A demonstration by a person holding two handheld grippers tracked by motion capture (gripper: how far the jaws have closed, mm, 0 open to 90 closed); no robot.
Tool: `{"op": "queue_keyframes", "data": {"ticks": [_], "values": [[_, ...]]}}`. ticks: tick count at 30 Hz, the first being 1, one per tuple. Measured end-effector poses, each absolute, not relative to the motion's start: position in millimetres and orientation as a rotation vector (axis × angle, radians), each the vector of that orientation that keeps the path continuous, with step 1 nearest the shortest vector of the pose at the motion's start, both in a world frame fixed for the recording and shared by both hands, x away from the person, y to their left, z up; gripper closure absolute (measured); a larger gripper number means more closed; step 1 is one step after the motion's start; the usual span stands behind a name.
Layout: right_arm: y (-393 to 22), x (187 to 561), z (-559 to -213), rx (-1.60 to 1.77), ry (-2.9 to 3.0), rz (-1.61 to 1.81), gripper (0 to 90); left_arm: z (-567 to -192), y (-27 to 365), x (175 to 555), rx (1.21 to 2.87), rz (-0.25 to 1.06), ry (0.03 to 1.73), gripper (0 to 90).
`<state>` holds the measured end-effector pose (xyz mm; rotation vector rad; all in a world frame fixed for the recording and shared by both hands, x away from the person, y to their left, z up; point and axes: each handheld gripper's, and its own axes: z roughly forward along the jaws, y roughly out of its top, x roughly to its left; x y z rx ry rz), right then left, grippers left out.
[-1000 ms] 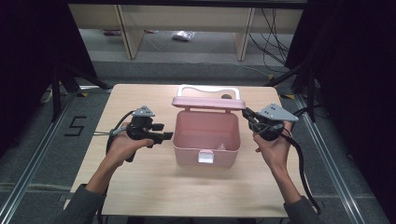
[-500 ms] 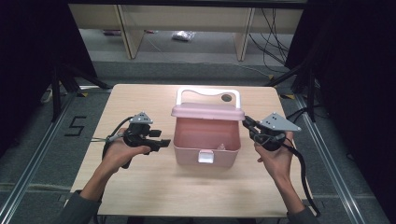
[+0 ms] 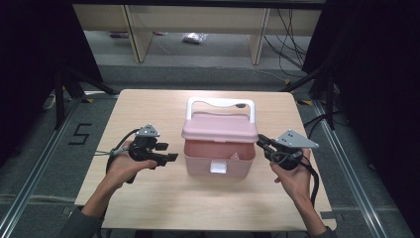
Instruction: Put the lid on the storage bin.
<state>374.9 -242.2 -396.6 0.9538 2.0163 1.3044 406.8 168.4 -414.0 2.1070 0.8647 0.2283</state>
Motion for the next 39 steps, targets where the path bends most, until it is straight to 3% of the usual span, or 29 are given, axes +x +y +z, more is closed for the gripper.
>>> {"op": "queue_keyframes", "data": {"ticks": [39], "values": [[-267, 366, -413, 1.000, 2.046, 1.148, 64.0, -436, 177, 386, 2.070, 0.221, 0.881, 40.7]]}}
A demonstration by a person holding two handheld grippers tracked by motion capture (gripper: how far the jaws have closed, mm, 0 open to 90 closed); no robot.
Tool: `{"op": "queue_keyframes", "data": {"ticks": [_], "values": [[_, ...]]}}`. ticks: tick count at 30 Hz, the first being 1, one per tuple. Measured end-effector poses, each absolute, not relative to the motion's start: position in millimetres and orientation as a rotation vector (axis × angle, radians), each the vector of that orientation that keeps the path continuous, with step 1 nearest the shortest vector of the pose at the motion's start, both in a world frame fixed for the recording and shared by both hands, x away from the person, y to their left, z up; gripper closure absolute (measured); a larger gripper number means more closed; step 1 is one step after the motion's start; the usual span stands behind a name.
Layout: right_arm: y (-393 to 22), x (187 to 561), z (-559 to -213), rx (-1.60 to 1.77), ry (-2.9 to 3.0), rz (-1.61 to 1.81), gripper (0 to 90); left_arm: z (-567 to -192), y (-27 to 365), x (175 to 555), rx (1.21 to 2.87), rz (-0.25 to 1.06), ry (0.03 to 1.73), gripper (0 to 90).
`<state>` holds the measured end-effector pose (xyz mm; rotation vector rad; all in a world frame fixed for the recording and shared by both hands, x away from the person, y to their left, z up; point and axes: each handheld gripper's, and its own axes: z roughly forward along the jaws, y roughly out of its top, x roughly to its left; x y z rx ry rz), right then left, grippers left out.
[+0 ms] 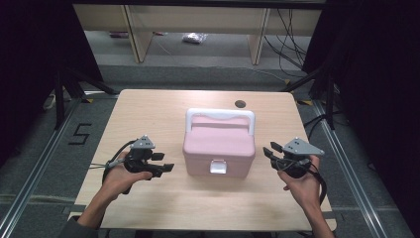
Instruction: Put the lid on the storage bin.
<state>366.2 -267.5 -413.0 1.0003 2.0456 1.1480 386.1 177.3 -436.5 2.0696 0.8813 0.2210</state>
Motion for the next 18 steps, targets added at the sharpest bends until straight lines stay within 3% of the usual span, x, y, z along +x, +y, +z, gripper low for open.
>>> {"op": "queue_keyframes", "data": {"ticks": [6, 13, 18], "values": [[-269, 368, -417, 1.017, 2.043, 1.150, 60.0, -439, 177, 383, 2.071, 0.223, 0.874, 37.1], [-276, 373, -421, 1.091, 2.023, 1.166, 41.7, -439, 181, 380, 2.093, 0.250, 0.854, 32.4], [-283, 372, -426, 1.129, 2.012, 1.217, 35.5, -439, 180, 374, 2.090, 0.267, 0.846, 30.3]]}}
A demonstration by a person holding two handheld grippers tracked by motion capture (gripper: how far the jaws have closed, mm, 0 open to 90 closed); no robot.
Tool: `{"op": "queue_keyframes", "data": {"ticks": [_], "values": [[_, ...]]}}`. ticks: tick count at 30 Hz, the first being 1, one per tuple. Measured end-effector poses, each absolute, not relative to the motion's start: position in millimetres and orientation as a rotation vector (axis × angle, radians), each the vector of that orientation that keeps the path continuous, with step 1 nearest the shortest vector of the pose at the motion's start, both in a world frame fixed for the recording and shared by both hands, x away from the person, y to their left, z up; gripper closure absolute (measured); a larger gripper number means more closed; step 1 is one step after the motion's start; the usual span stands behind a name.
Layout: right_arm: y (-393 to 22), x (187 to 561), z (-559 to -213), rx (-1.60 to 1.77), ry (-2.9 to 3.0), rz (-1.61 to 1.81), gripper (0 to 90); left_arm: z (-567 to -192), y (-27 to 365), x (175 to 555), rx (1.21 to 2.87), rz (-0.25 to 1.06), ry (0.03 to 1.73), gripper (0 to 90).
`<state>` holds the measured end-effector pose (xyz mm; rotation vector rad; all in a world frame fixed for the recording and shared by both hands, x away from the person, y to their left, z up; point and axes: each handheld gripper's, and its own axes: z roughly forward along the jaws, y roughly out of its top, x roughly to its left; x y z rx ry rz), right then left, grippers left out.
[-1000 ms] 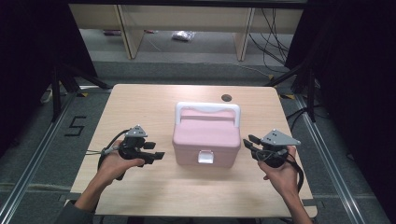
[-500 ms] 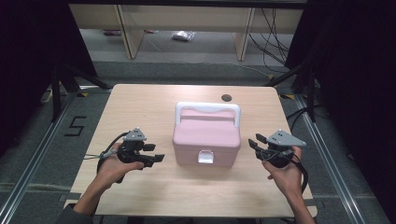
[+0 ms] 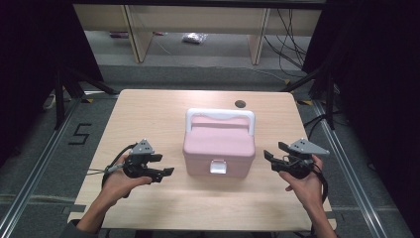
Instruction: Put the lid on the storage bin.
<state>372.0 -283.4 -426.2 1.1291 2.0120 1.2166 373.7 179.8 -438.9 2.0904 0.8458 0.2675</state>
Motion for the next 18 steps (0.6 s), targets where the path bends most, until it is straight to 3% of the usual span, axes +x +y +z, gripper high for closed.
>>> {"op": "queue_keyframes", "data": {"ticks": [18], "values": [[-287, 356, -444, 1.124, 2.030, 1.262, 21.2, -443, 180, 358, 2.082, 0.309, 0.841, 25.1]]}}
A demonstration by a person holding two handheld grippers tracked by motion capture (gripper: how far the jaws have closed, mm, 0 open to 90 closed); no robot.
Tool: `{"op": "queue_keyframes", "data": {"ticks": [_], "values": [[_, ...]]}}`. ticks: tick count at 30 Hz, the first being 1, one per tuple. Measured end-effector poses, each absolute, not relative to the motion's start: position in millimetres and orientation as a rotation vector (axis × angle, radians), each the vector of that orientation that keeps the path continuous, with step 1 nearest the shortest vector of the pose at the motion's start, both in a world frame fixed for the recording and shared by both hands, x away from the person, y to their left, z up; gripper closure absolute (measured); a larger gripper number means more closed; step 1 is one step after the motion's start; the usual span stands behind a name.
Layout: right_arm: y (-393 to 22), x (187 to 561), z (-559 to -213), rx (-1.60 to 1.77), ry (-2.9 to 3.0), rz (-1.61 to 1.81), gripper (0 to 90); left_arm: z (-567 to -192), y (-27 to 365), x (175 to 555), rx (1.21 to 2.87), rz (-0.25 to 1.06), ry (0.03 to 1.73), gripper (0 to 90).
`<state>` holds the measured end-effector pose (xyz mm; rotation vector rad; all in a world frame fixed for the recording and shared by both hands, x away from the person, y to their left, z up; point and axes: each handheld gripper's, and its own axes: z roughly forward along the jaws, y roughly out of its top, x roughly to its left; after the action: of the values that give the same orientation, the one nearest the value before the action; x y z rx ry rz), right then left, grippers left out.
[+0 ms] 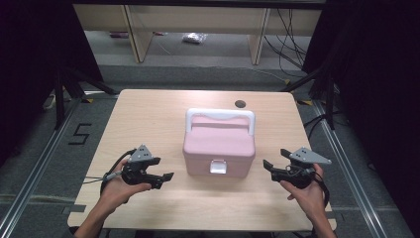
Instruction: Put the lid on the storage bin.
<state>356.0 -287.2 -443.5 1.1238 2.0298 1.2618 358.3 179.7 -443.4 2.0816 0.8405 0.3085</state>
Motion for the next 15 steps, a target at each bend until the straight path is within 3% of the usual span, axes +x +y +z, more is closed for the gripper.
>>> {"op": "queue_keyframes", "data": {"ticks": [15], "values": [[-288, 340, -458, 1.167, 2.095, 1.259, 19.3, -460, 182, 337, 2.080, 0.323, 0.865, 19.9]]}}
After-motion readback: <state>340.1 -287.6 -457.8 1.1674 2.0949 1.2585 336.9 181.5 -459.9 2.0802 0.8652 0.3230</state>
